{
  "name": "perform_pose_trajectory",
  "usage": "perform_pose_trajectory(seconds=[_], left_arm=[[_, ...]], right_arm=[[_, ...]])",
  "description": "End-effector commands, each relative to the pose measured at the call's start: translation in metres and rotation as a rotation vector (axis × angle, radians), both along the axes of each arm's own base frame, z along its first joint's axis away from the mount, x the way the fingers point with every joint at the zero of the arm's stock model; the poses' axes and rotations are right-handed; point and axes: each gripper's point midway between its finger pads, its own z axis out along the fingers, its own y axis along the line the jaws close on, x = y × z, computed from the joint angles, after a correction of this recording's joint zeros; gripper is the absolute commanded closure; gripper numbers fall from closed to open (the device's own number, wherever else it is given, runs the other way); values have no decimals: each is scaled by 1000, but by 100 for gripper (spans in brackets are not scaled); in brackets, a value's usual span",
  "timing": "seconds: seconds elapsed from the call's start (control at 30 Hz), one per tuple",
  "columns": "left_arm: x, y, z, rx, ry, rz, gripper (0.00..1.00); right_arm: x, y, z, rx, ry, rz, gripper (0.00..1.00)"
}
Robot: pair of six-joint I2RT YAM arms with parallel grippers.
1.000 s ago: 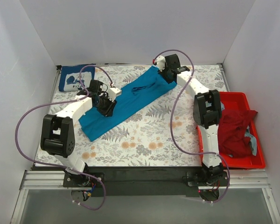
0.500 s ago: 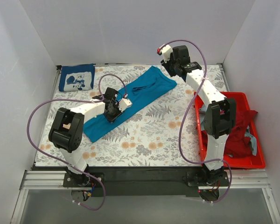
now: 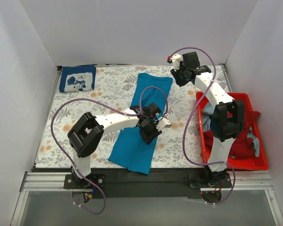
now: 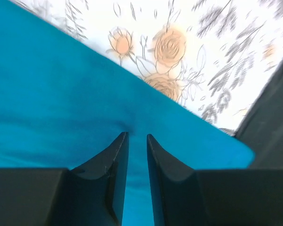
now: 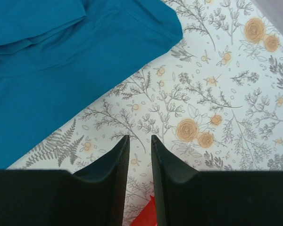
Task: Fold and stack the t-shirts
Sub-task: Fold the tshirt
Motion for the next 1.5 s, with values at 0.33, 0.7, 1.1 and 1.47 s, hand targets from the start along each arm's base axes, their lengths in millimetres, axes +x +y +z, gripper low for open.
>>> perform_pose_trajectory(seconds=[0.33,0.7,1.1,1.47], left_arm=[[113,49,120,-419,-13,424,79],[172,127,132,-510,12,698,79],[195,152,106,-495,32,798,79],[233,137,105,-564,48,813,77]], right_arm=[[-81,63,-46,77,252,156,80],[-65,84,-123,-65,336,170,83],[34,92,-143,-139,132,114,83],[80,108,-61,-81,-141,153,75]])
